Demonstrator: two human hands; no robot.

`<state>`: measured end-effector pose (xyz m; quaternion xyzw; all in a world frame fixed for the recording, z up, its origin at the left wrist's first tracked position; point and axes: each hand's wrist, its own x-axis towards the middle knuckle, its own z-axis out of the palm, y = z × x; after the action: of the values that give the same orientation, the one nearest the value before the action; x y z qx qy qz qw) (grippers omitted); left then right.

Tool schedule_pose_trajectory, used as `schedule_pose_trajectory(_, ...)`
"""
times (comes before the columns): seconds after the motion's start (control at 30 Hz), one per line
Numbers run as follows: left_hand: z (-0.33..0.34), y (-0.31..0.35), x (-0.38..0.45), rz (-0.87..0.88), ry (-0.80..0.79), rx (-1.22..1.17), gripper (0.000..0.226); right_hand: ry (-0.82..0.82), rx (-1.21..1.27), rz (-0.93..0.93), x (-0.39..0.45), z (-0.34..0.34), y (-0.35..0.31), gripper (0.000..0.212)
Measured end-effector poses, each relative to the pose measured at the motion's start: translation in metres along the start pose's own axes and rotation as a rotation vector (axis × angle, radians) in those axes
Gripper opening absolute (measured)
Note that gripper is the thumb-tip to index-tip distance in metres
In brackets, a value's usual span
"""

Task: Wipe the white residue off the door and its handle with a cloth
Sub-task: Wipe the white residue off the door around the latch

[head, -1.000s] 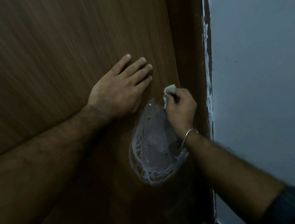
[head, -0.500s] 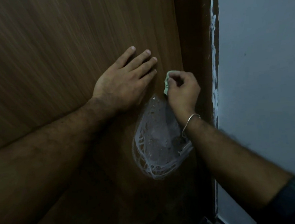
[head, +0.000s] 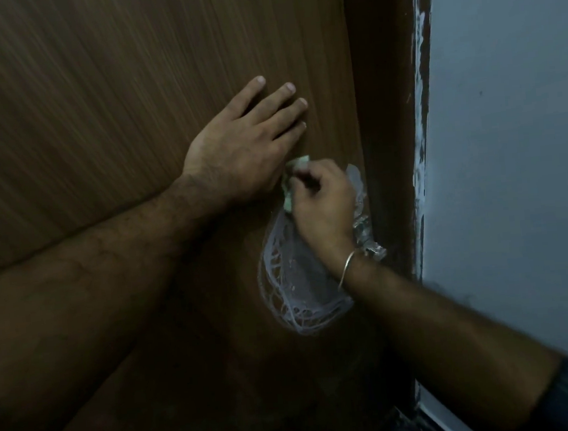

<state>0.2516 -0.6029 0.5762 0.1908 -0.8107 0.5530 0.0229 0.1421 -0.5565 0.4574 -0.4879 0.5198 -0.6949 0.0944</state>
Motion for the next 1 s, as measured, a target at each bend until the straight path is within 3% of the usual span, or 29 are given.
schedule_pose_trajectory(0.1,0.001,0.001,-0.001,-0.007,0.008,0.002,0.053,-0.089,0.024,0.061,-0.023,-0.004,0.011,0.017)
schedule_pose_trajectory(0.2,0.0,0.001,-0.002,-0.014,0.014,-0.015,0.051,0.07,0.049,0.151,0.001,-0.009,0.011,0.017)
schedule_pose_trajectory(0.27,0.0,0.0,-0.001,-0.01,0.012,-0.021,0.05,0.131,0.058,0.115,0.011,-0.006,0.003,0.017)
schedule_pose_trajectory(0.47,-0.003,-0.001,-0.001,-0.01,-0.029,-0.043,0.053,-0.126,0.0,-0.028,-0.049,0.013,0.003,0.013)
schedule_pose_trajectory(0.57,-0.005,0.001,-0.001,-0.009,-0.046,-0.046,0.055,-0.075,0.056,0.119,-0.03,0.004,0.005,0.017)
schedule_pose_trajectory(0.67,-0.005,0.002,0.0,-0.021,-0.045,-0.038,0.057,0.072,0.078,0.087,-0.007,0.007,-0.003,0.016)
schedule_pose_trajectory(0.8,-0.006,0.003,-0.001,-0.035,-0.024,-0.06,0.052,-0.068,0.021,-0.027,-0.044,0.021,-0.003,0.013)
schedule_pose_trajectory(0.87,-0.007,0.003,-0.002,-0.041,-0.004,-0.087,0.049,-0.128,0.043,0.016,-0.06,0.017,0.005,0.013)
schedule_pose_trajectory(1.0,-0.007,0.003,-0.001,-0.03,-0.024,-0.078,0.051,-0.014,0.13,0.152,-0.037,0.01,0.009,0.016)
